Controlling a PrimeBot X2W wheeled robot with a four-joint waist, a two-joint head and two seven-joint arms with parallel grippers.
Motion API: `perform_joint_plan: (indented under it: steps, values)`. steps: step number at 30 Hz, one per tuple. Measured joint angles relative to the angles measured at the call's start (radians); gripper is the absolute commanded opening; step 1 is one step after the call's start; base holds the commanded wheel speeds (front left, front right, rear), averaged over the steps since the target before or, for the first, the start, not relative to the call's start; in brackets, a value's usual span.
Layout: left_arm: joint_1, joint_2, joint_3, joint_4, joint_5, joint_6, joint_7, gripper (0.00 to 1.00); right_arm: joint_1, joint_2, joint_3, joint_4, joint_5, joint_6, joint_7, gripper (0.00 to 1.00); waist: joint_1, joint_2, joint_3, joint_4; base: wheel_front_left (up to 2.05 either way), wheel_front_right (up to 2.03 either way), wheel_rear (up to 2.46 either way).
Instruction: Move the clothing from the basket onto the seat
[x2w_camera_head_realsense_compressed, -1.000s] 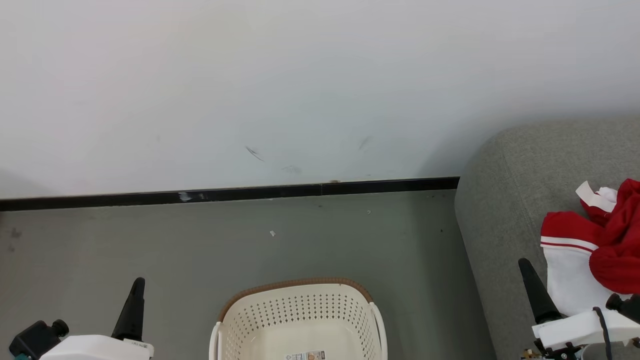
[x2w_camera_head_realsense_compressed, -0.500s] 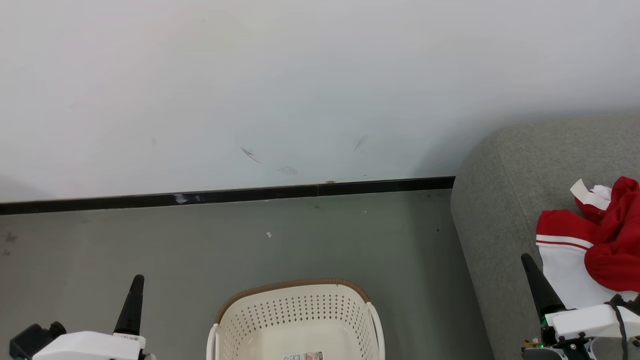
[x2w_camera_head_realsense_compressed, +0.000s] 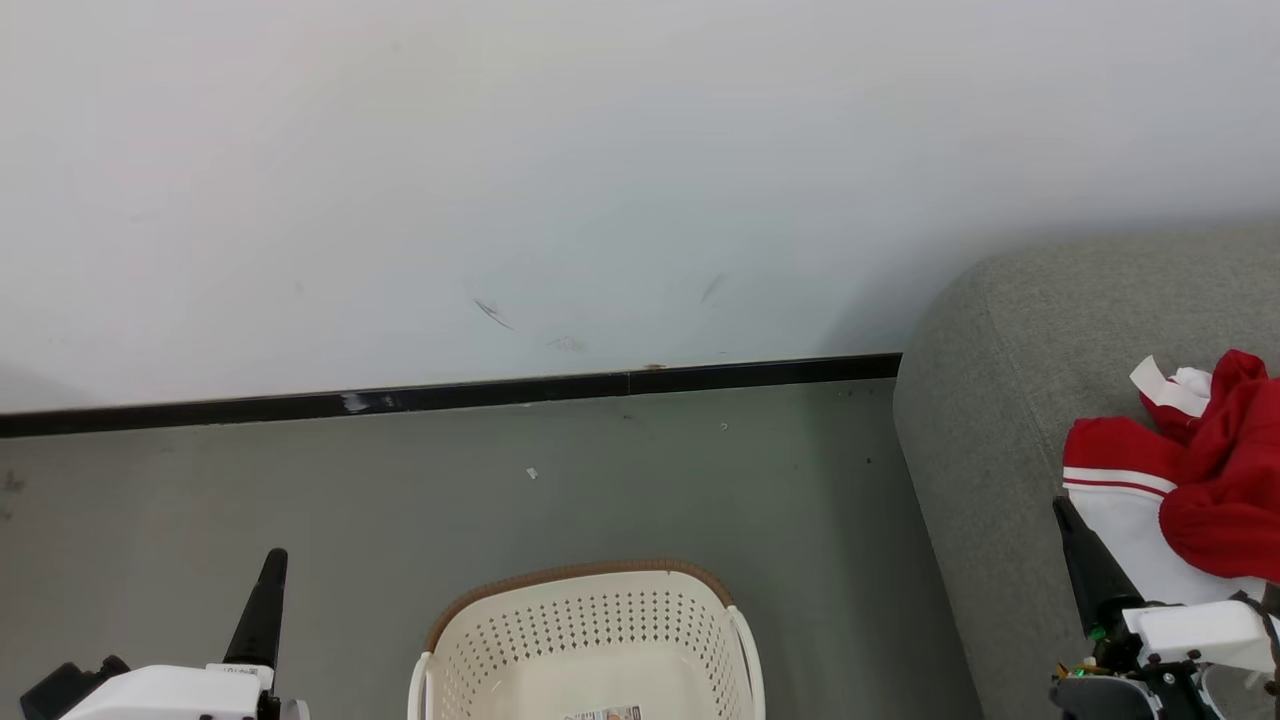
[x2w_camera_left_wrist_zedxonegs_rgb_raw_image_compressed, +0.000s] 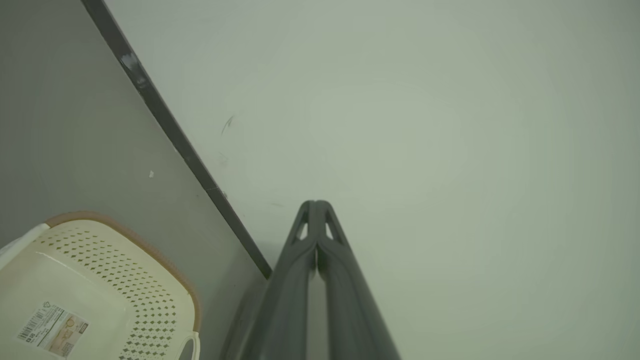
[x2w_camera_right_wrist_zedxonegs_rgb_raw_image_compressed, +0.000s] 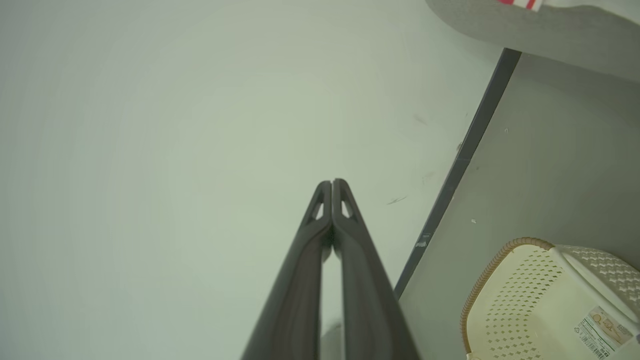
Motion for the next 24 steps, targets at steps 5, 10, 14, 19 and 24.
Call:
perform_joint_plan:
  steps: [5, 10, 14, 19, 24]
  values:
    - [-0.001, -0.015, 0.014, 0.005, -0.049, -0.001, 0.016, 0.00, -0.016, -0.003, -0.002, 0.006, 0.072, 0.000, 0.012, 0.00, -0.0001, 0.0000, -0.001, -0.004, 0.00, 0.00, 0.00]
    - [-0.004, -0.023, 0.030, 0.009, -0.100, -0.009, 0.033, 0.00, -0.019, -0.004, -0.006, 0.021, 0.144, 0.000, 0.031, 0.00, -0.0001, 0.0000, -0.003, -0.008, 0.00, 0.00, 0.00]
    - [-0.019, -0.032, 0.040, 0.012, -0.134, -0.010, 0.043, 0.00, -0.033, -0.006, -0.007, 0.027, 0.196, 0.000, 0.039, 0.00, -0.0001, 0.0000, -0.003, -0.010, 0.00, 0.00, 0.00]
    - [-0.020, -0.032, 0.040, 0.013, -0.136, -0.010, 0.043, 0.00, -0.033, -0.006, -0.007, 0.027, 0.198, 0.000, 0.041, 0.00, -0.0002, 0.0000, -0.003, -0.010, 0.00, 0.00, 0.00]
    - [-0.020, -0.033, 0.040, 0.014, -0.136, -0.018, 0.043, 0.00, -0.033, -0.006, -0.007, 0.028, 0.198, 0.000, 0.041, 0.00, -0.0002, 0.0000, -0.003, -0.010, 0.00, 0.00, 0.00]
